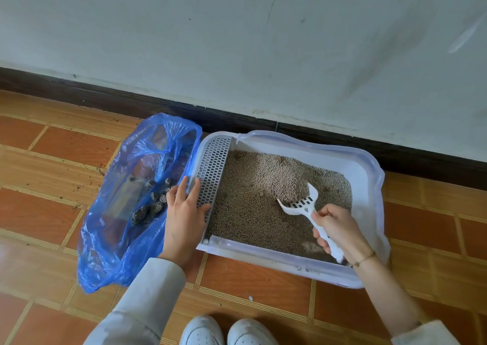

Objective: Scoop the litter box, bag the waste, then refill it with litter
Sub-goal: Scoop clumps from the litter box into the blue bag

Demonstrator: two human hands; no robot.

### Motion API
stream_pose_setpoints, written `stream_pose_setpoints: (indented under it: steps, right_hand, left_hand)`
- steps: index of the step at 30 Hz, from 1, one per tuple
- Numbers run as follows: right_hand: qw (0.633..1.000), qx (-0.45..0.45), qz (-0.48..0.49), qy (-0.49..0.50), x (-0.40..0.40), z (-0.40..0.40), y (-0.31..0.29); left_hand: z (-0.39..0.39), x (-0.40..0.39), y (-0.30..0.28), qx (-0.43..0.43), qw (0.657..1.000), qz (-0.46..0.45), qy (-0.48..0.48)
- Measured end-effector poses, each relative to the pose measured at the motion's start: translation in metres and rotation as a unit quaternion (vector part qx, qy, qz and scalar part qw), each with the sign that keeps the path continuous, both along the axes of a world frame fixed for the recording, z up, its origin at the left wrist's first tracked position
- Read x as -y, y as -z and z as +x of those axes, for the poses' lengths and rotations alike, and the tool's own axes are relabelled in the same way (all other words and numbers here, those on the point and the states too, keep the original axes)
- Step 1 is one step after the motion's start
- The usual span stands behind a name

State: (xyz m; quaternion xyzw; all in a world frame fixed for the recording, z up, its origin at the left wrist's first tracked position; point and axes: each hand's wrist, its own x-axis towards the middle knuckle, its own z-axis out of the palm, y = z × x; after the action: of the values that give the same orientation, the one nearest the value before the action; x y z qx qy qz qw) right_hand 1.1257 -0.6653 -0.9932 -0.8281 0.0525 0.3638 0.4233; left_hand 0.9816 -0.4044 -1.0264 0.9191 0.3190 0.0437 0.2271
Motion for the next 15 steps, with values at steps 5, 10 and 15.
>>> stream_pose_setpoints:
  steps: [5,10,15]
  right_hand:
    - [0.996,0.039,0.078,-0.005,0.004,-0.001,-0.015]
    - [0.989,0.049,0.136,-0.02,0.009,-0.003,-0.024]
    - [0.988,0.066,0.14,-0.016,0.008,-0.006,-0.027]
  left_hand:
    - [0.0,0.001,-0.001,-0.003,1.0,0.004,0.004]
    - [0.0,-0.001,-0.002,-0.01,1.0,0.0,0.002]
    - [0.0,-0.001,-0.002,-0.013,1.0,0.001,0.002]
